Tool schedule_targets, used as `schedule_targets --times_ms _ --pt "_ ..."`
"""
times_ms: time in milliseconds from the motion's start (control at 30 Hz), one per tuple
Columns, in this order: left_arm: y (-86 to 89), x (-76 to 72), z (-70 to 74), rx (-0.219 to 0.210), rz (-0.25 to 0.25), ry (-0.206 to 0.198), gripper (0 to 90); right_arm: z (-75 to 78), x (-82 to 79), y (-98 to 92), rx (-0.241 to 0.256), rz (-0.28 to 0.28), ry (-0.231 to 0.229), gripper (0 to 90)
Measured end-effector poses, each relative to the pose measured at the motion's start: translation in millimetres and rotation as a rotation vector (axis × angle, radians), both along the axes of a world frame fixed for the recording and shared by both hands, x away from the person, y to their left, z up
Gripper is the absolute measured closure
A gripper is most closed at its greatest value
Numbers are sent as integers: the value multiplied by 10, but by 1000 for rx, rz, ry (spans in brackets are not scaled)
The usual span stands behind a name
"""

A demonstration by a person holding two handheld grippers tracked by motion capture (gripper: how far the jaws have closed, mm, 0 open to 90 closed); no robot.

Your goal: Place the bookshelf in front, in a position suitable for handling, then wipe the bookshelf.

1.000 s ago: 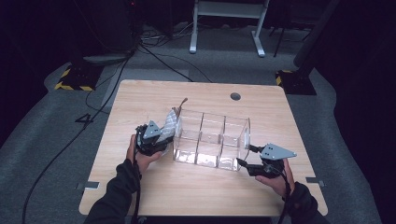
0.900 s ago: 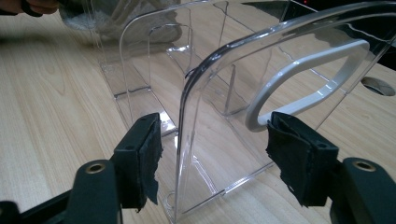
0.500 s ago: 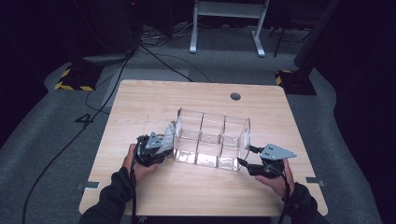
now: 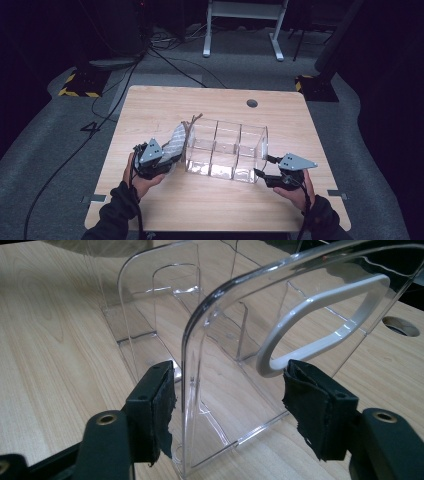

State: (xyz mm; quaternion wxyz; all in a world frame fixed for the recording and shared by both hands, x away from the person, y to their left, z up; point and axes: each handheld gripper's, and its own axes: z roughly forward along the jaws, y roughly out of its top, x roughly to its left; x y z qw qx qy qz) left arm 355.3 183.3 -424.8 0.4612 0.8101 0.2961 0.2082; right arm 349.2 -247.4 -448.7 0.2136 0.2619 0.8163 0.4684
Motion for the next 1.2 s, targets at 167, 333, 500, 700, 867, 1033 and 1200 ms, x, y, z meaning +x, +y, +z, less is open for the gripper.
schedule_targets --times_ms 167,333,500,700,867,1033,1200 --pt "-58 177 -10 -12 21 1 674 -1 3 -1 -1 -2 0 380" --pt "-80 250 -85 -18 30 29 674 2 2 0 -2 -2 0 379" --pt "-85 224 -274 67 17 92 674 7 0 -1 -1 0 1 380" --pt "-89 72 -352 124 -14 114 674 6 7 -3 0 4 0 377" --pt "-63 -78 -378 143 -53 141 673 -1 4 -17 1 1 2 377" --pt "-16 -301 -252 106 -92 107 673 3 0 -15 -5 4 -4 375" --pt "15 -343 -45 41 -89 18 673 8 -1 -13 -3 8 -9 371"
